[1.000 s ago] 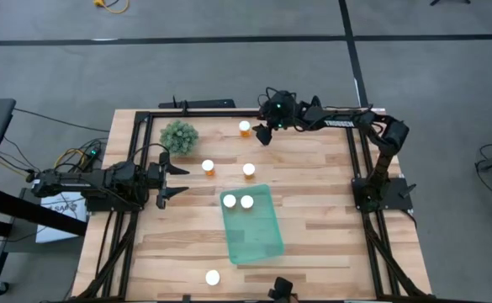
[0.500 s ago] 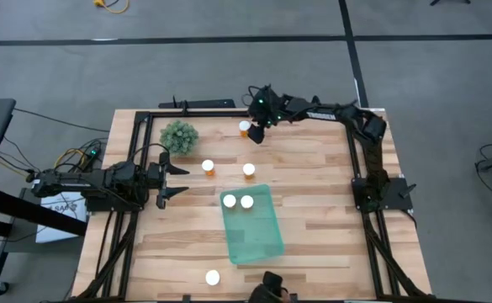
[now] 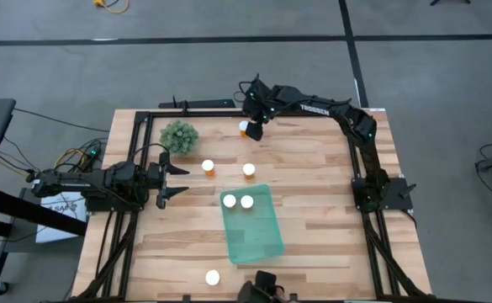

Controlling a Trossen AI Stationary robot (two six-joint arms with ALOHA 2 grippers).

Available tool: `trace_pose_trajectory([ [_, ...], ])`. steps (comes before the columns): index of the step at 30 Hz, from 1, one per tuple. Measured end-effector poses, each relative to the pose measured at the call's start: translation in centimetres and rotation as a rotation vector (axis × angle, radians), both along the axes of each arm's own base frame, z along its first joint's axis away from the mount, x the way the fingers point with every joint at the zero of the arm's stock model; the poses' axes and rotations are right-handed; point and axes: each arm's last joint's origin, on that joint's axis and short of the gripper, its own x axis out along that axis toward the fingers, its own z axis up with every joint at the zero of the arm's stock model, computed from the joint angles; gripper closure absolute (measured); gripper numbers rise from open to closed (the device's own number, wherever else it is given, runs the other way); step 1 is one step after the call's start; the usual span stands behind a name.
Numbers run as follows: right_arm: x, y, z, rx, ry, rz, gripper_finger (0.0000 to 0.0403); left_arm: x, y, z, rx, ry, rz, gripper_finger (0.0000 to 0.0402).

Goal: Pick and place pill bottles into a basket
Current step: Put the orange pill bottle into the green bin

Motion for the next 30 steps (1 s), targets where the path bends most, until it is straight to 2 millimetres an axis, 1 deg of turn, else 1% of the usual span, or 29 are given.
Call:
trace_pose_trajectory([
  [7, 0.2, 0.4, 1.5, -0.037, 0.021, 0.085, 0.0163, 0.0, 0.0, 0.0, 0.000, 0.000, 0.000, 0.0154],
  [11, 0.1, 0.4, 2.0, -0.051, 0.033, 0.110, 0.0163, 0.0, 0.0, 0.0, 0.000, 0.000, 0.000, 0.0154],
  [14, 0.1, 0.3, 2.1, -0.073, 0.048, 0.105, 0.0163, 0.0, 0.0, 0.0, 0.000, 0.000, 0.000, 0.0154],
  [22, 0.0, 0.3, 2.2, -0.064, 0.056, 0.096, 0.0163, 0.0, 0.0, 0.0, 0.000, 0.000, 0.000, 0.0154],
  [30, 0.2, 0.1, 3.6, -0.053, 0.018, 0.043, 0.0163, 0.0, 0.0, 0.0, 0.000, 0.000, 0.000, 0.0154],
])
